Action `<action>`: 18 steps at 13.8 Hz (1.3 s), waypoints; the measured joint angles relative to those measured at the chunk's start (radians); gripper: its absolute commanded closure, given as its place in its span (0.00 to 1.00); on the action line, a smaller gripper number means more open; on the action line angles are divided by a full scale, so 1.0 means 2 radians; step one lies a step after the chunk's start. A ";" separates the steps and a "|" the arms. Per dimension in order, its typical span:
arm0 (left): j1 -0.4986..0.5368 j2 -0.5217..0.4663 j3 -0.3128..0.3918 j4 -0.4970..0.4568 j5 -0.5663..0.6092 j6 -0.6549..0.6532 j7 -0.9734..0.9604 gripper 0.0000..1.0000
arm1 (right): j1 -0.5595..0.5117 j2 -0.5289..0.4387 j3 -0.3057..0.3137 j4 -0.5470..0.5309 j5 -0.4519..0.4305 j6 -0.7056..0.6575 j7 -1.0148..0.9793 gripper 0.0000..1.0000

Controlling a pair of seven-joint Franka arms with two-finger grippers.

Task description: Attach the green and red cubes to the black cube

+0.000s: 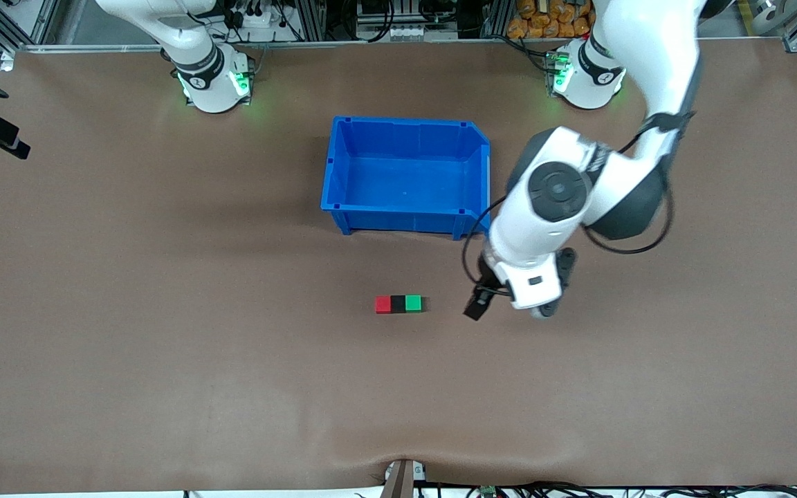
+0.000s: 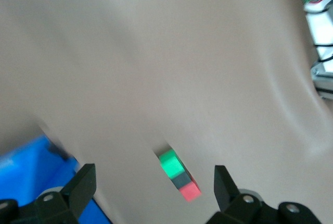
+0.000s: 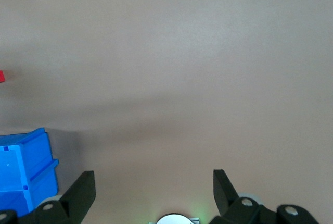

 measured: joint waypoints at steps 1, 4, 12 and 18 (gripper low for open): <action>0.008 -0.014 0.001 0.000 0.016 -0.017 0.033 0.00 | 0.000 0.000 0.000 0.000 0.000 0.000 0.000 0.00; 0.031 -0.059 0.001 -0.001 0.032 -0.086 0.147 0.00 | 0.000 0.000 0.000 0.000 0.000 -0.001 0.000 0.00; 0.129 -0.154 0.001 -0.008 0.034 -0.256 0.457 0.00 | 0.000 0.000 0.000 0.000 0.000 -0.001 0.000 0.00; 0.185 -0.272 -0.002 -0.138 -0.019 -0.245 0.580 0.00 | 0.000 0.000 -0.001 0.000 0.000 -0.001 0.000 0.00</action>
